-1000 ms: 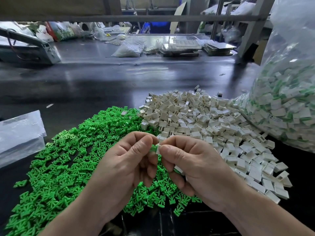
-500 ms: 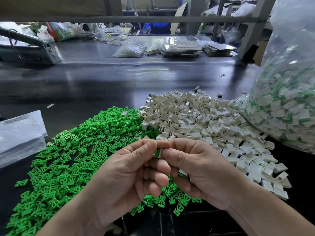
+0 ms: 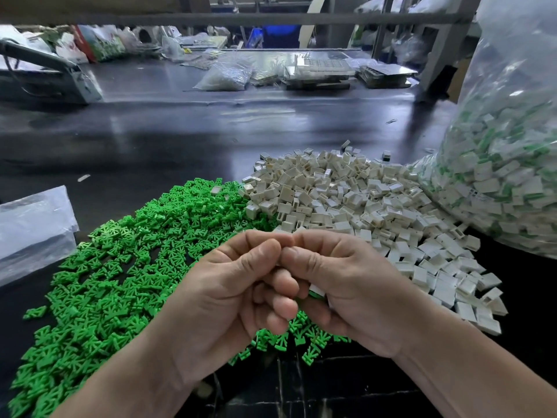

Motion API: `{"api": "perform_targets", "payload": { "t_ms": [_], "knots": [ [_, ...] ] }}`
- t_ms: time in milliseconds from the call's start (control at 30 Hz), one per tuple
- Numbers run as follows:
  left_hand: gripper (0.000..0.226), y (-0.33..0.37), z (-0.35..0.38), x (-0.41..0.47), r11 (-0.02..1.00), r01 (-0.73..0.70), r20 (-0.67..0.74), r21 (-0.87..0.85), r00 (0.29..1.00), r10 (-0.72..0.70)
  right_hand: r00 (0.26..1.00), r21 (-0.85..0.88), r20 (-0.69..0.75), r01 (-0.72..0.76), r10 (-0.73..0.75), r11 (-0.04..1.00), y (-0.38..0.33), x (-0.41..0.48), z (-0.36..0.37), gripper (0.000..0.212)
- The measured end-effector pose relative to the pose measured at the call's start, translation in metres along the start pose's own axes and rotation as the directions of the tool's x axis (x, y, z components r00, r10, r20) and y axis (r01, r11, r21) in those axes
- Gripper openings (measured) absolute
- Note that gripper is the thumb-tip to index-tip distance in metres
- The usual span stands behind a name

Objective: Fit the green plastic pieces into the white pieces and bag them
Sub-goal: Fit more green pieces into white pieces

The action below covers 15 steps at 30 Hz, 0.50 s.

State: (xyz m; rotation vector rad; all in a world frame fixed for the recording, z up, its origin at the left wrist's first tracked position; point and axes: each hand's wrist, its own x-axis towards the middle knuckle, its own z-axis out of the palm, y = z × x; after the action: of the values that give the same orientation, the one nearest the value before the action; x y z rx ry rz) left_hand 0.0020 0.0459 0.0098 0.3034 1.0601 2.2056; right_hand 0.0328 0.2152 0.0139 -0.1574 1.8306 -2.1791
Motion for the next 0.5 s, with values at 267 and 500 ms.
{"api": "perform_targets", "payload": {
  "t_ms": [267,500],
  "knots": [
    [0.012,-0.006,0.004,0.0,0.996,-0.078,-0.098,0.05,0.992,0.083,1.0,0.011,-0.031,0.002,-0.001,1.0,0.003,0.002,0.001,0.036],
    [0.014,0.001,-0.011,0.008,0.925,-0.167,-0.193,0.341,0.951,0.243,1.0,0.235,0.005,-0.01,0.009,0.972,0.002,0.006,-0.005,0.02]
  ]
}}
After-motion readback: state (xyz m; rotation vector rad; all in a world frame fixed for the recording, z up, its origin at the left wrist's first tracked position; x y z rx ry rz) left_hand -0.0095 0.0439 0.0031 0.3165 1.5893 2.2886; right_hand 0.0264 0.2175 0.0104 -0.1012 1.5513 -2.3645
